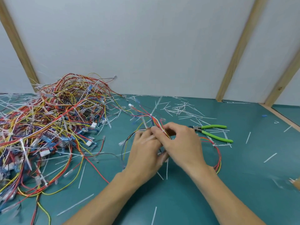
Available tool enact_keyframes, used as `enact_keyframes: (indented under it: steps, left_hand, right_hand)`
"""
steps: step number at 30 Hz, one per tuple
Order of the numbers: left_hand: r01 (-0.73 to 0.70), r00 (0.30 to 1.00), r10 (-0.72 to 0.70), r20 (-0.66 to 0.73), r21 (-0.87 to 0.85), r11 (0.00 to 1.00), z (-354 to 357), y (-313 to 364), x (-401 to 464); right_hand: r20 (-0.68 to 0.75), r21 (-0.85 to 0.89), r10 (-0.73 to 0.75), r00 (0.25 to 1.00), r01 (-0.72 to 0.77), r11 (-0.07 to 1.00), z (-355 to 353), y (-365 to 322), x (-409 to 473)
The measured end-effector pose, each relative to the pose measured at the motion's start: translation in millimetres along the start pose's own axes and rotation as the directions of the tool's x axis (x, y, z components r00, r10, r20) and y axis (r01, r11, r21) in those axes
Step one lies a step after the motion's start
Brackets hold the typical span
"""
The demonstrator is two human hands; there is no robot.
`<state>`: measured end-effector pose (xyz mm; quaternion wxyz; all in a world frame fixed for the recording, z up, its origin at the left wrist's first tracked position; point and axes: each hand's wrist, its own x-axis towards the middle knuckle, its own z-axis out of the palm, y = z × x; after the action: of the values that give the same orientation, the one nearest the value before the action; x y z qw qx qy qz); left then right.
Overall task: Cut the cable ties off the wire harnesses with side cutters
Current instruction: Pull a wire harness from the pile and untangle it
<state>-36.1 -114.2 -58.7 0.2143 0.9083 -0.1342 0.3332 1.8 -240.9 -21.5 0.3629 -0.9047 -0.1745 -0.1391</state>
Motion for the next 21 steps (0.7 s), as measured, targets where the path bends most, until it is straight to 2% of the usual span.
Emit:
enact_keyframes:
  steps: [3, 6, 9, 11, 13, 15, 18, 21]
  left_hand:
    - [-0.053, 0.993, 0.052, 0.109, 0.008, 0.999, 1, 2, 0]
    - [0.031, 0.986, 0.004, 0.167, -0.211, 0.977, -6, 3, 0]
    - [0.107, 0.994, -0.111, 0.013, -0.404, 0.908, -14, 5, -1]
    - [0.125, 0.963, -0.225, -0.149, -0.494, 0.861, -22, 5, -1]
    - [0.17, 0.881, -0.377, -0.286, -0.554, 0.815, -29, -1, 4]
    - [0.242, 0.773, -0.545, -0.325, -0.642, 0.727, -33, -11, 10]
    - [0.37, 0.67, -0.699, -0.25, -0.704, 0.606, -32, -30, 16]
    - [0.473, 0.688, -0.725, -0.039, -0.733, 0.489, -26, -34, 16]
  right_hand:
    - [0.041, 0.212, 0.091, 0.995, -0.098, 0.972, 6, 11, 6]
    - [-0.05, 0.384, 0.099, 0.994, -0.073, 0.92, 9, 20, 11]
    - [-0.129, 0.499, 0.097, 0.987, -0.02, 0.866, 8, 28, 16]
    - [-0.134, 0.6, 0.146, 0.98, -0.037, 0.799, 5, 32, 21]
    - [-0.099, 0.754, 0.228, 0.969, -0.077, 0.653, 2, 34, 26]
    - [-0.012, 0.892, 0.274, 0.962, -0.113, 0.437, -2, 35, 30]
    - [0.122, 0.967, 0.279, 0.952, -0.177, 0.182, -11, 37, 33]
    - [0.213, 0.97, 0.255, 0.943, -0.235, 0.06, -15, 40, 34]
